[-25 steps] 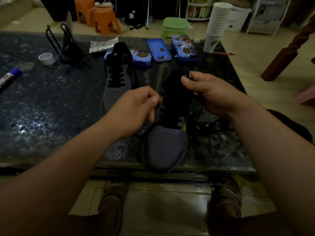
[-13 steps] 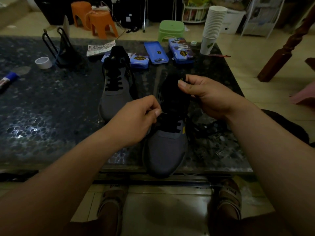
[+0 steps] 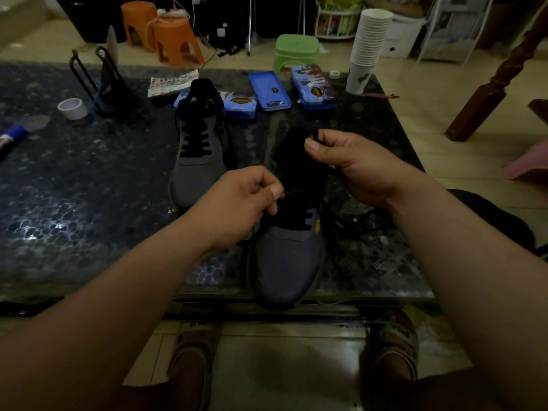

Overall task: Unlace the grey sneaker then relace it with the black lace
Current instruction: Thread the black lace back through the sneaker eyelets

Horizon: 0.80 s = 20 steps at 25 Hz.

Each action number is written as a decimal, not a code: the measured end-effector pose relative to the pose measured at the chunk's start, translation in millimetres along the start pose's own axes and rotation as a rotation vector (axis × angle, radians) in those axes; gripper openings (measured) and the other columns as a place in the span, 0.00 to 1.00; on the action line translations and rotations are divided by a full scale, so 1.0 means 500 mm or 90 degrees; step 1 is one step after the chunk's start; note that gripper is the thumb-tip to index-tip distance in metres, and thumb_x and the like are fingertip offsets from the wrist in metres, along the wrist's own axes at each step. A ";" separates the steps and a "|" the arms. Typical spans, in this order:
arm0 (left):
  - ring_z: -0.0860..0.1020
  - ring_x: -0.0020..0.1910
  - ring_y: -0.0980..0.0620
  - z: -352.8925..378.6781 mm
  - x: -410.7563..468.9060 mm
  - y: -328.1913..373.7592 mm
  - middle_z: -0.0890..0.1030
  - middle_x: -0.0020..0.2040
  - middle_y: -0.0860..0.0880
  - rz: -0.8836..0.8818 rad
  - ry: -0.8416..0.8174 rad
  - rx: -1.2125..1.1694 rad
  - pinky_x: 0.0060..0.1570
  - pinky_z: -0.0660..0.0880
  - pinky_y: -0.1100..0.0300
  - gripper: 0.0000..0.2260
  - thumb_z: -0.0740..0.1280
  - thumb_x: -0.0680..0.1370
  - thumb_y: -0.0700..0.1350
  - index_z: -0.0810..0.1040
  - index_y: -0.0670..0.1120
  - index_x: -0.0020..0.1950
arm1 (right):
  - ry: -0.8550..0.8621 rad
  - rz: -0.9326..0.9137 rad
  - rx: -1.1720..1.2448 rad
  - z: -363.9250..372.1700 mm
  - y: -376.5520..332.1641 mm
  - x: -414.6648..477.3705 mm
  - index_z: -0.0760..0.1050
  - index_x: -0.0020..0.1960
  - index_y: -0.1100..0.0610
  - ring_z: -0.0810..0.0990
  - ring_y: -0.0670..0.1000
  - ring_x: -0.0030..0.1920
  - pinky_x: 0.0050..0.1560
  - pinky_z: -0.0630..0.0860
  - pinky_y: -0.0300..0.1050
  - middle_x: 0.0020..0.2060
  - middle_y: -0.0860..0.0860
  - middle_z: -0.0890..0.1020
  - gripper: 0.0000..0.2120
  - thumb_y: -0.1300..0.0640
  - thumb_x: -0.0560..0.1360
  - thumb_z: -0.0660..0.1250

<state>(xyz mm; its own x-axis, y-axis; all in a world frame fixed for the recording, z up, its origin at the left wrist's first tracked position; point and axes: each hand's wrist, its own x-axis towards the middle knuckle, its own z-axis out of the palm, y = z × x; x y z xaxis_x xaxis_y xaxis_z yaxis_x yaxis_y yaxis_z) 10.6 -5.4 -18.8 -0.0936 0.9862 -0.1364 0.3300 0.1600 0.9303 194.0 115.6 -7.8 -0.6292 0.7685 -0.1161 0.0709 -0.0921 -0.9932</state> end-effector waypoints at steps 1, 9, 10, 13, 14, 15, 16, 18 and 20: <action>0.69 0.29 0.50 0.001 -0.001 0.001 0.81 0.34 0.51 -0.006 0.006 0.007 0.26 0.65 0.61 0.07 0.64 0.85 0.43 0.80 0.44 0.49 | -0.002 -0.003 -0.004 0.001 0.001 0.000 0.73 0.68 0.71 0.82 0.50 0.55 0.56 0.79 0.39 0.57 0.58 0.82 0.18 0.60 0.83 0.64; 0.70 0.23 0.61 0.018 -0.004 -0.001 0.83 0.33 0.51 0.038 0.067 0.124 0.25 0.66 0.67 0.06 0.67 0.84 0.46 0.77 0.47 0.47 | -0.004 -0.013 -0.025 0.008 0.001 -0.004 0.75 0.64 0.70 0.81 0.49 0.50 0.54 0.78 0.41 0.51 0.58 0.81 0.16 0.59 0.83 0.64; 0.70 0.23 0.61 0.019 -0.004 -0.002 0.83 0.34 0.51 0.032 0.067 0.114 0.24 0.65 0.68 0.06 0.68 0.83 0.46 0.78 0.47 0.47 | -0.001 -0.014 -0.031 0.008 0.000 -0.004 0.74 0.64 0.71 0.80 0.50 0.51 0.54 0.77 0.42 0.51 0.58 0.81 0.16 0.59 0.83 0.65; 0.70 0.25 0.62 0.025 -0.009 -0.003 0.83 0.34 0.50 0.015 0.084 0.055 0.26 0.66 0.69 0.06 0.69 0.83 0.46 0.81 0.47 0.47 | 0.011 -0.016 -0.050 0.008 -0.001 -0.002 0.72 0.65 0.74 0.80 0.53 0.54 0.60 0.75 0.48 0.54 0.61 0.81 0.19 0.58 0.83 0.66; 0.71 0.25 0.63 0.030 -0.011 -0.004 0.82 0.32 0.52 0.012 0.093 0.034 0.27 0.67 0.71 0.07 0.70 0.82 0.46 0.82 0.46 0.47 | 0.015 -0.013 -0.057 0.009 -0.001 -0.001 0.73 0.65 0.73 0.80 0.53 0.54 0.61 0.75 0.50 0.55 0.64 0.82 0.19 0.58 0.83 0.66; 0.72 0.25 0.64 0.036 -0.012 -0.003 0.80 0.30 0.55 0.004 0.102 0.007 0.28 0.67 0.73 0.07 0.70 0.82 0.46 0.83 0.45 0.47 | 0.020 -0.008 -0.062 0.009 -0.002 0.000 0.73 0.65 0.73 0.80 0.54 0.55 0.62 0.75 0.51 0.57 0.66 0.82 0.19 0.58 0.83 0.66; 0.73 0.25 0.65 0.042 -0.012 -0.002 0.78 0.28 0.57 -0.009 0.109 -0.029 0.28 0.67 0.74 0.07 0.70 0.82 0.45 0.84 0.44 0.47 | 0.022 -0.002 -0.064 0.010 -0.001 0.002 0.74 0.64 0.72 0.81 0.54 0.55 0.62 0.76 0.51 0.58 0.66 0.82 0.19 0.57 0.83 0.66; 0.73 0.23 0.65 0.050 -0.011 0.001 0.76 0.24 0.60 -0.043 0.112 -0.110 0.26 0.67 0.75 0.06 0.70 0.82 0.43 0.84 0.42 0.48 | 0.028 0.003 -0.064 0.012 -0.001 0.002 0.77 0.57 0.70 0.81 0.52 0.51 0.56 0.77 0.46 0.51 0.60 0.83 0.14 0.57 0.83 0.67; 0.74 0.22 0.65 0.057 -0.012 0.005 0.77 0.24 0.59 -0.070 0.103 -0.181 0.25 0.66 0.76 0.05 0.70 0.81 0.41 0.84 0.40 0.50 | 0.040 0.011 -0.063 0.016 -0.002 0.000 0.78 0.46 0.62 0.81 0.46 0.43 0.46 0.77 0.38 0.41 0.51 0.83 0.09 0.58 0.82 0.67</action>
<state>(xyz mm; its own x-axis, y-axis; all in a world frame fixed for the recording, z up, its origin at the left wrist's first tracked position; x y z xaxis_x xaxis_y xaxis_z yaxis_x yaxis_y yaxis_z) 38.5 -9.6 -25.1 -0.2695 0.9406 -0.2067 0.0374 0.2247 0.9737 187.7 110.9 -6.9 -0.5783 0.8054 -0.1298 0.1585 -0.0452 -0.9863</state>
